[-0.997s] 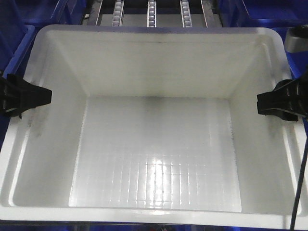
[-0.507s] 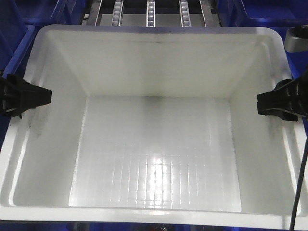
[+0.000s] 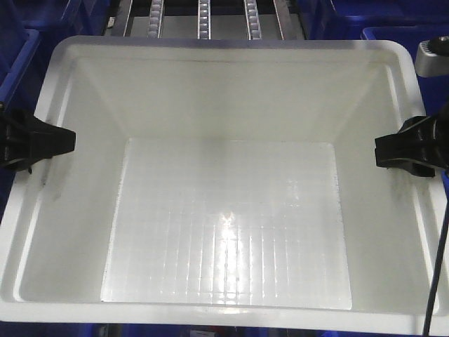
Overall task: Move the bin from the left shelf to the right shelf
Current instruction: 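Hold the tote raised with both grippers clear of the shelf, then hold the tote with both grippers while the base backs away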
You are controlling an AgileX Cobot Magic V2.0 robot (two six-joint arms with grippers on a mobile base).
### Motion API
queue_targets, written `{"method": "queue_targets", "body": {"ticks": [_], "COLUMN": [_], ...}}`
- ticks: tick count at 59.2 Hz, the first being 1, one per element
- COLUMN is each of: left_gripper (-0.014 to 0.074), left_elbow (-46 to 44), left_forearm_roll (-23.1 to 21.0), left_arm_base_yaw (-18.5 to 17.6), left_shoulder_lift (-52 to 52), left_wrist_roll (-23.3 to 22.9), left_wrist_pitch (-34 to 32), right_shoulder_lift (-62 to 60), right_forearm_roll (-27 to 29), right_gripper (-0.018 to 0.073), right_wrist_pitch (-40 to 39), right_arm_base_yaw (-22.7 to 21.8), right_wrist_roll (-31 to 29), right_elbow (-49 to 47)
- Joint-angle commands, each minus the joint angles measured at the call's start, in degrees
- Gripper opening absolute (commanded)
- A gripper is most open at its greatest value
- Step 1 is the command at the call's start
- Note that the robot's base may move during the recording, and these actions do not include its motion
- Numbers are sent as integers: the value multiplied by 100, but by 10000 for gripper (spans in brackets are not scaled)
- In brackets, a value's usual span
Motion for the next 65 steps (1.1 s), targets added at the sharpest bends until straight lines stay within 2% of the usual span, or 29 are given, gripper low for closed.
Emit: {"method": "queue_targets", "body": {"ticks": [1, 65], "left_gripper": [-4, -4], "left_elbow": [-279, -279], "left_forearm_roll": [-661, -661], "left_arm_base_yaw": [-67, -67], "left_shoulder_lift": [-191, -191], "left_wrist_roll": [239, 239], "left_wrist_pitch": [-277, -277], "right_shoulder_lift": [-169, -169], "right_forearm_roll": [454, 454], "right_gripper": [-4, -4], "right_wrist_pitch": [-654, -654], "right_arm_base_yaw": [45, 45], "right_wrist_roll": [-202, -202], "right_elbow": [-256, -256]}}
